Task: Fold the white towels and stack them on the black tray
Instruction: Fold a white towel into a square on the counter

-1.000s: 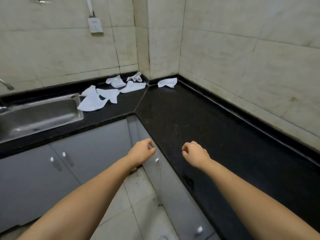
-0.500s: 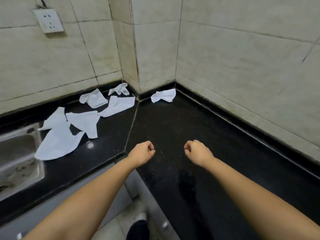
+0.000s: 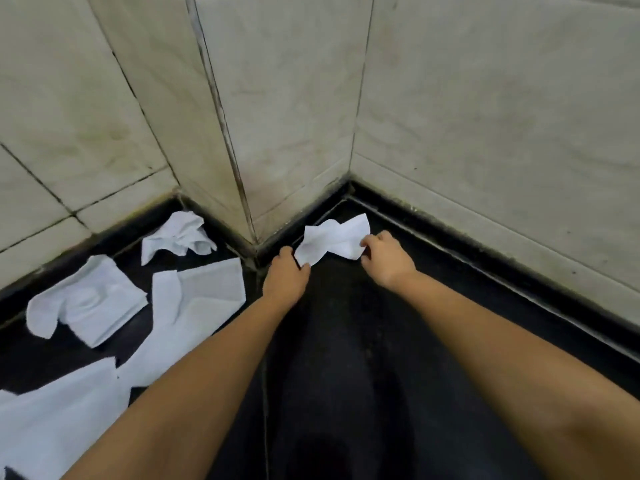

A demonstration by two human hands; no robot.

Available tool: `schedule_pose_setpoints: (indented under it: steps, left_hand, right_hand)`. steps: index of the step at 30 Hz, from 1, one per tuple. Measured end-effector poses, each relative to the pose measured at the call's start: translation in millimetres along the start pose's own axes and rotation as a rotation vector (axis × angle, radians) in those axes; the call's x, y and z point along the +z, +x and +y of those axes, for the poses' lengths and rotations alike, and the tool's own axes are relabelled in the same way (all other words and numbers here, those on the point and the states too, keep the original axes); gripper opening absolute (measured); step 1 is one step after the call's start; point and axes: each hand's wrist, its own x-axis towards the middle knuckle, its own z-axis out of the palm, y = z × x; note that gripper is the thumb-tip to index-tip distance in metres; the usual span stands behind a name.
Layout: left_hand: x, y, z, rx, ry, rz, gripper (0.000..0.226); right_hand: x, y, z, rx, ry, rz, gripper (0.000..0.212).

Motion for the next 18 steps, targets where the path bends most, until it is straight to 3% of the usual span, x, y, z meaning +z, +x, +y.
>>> schedule_pose_setpoints:
  steps: [4,9,15,18]
  left_hand:
    - [10.7,39.8,-5.2,-0.02,0.082,-0.06,0.07]
    - [16.5,53.3,-16.3,0.049,0.08,-0.01,0.026]
    - [-5.0,27.9,15.1,0.131,-0.237,0.105,0.014]
    - [-26.0,10.2,48.9,0.262,-0.291,0.114,0.013]
  right_hand:
    - [5.1,57.8,-16.7,0.001,-0.057,0.078,0.056]
    - [14.7,79.2,-16.8,0.063,-0.194,0.049,0.032]
    - [-22.0,43.9,3.3,0.108,0.116,0.258,0.02]
    - [-61.4,20.5,17.9,0.153,0.267,0.355,0.017]
